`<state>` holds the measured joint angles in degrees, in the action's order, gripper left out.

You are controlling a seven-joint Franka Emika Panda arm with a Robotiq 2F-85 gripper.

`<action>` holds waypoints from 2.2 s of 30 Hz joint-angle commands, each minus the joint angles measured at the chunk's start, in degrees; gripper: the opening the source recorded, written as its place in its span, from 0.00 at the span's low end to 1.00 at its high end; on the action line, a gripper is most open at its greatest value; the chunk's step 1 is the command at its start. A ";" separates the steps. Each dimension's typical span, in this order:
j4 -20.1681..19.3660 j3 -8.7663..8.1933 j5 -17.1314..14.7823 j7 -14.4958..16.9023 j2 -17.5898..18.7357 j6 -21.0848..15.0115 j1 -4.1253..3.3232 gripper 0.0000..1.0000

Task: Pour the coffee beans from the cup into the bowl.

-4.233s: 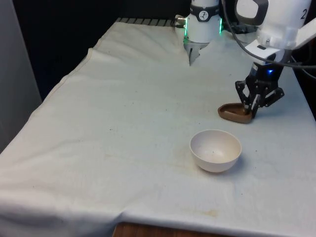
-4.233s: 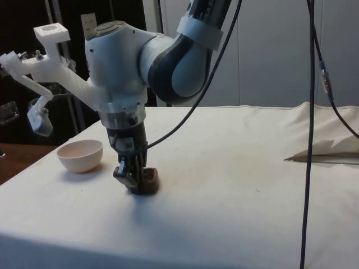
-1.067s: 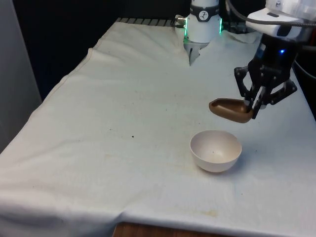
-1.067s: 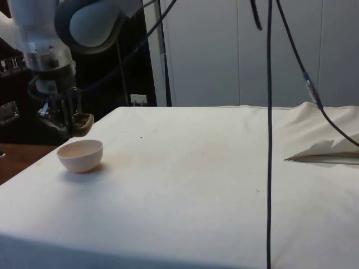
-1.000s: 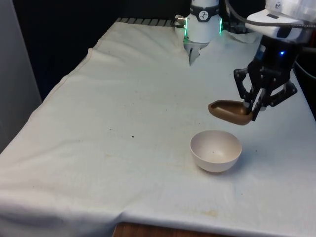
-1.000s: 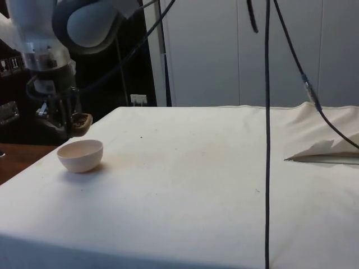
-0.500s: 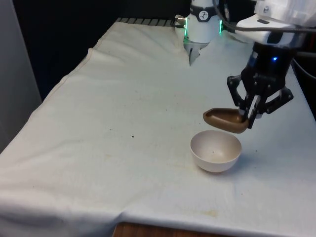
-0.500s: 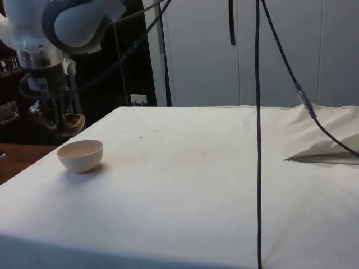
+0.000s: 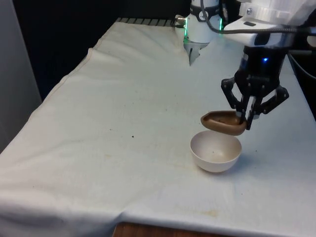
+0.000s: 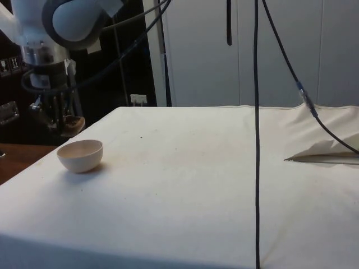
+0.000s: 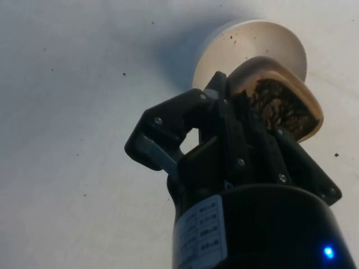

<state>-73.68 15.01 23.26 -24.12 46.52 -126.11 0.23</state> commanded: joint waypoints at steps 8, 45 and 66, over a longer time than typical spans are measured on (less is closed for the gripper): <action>0.00 0.06 -0.06 0.00 0.06 -0.06 0.00 0.00; -1.83 0.46 -10.94 13.29 -0.57 -3.09 2.98 0.00; -5.79 -1.49 -22.86 23.32 -1.66 -7.73 3.90 0.00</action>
<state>-78.32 12.72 0.57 -0.97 45.44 -132.58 3.44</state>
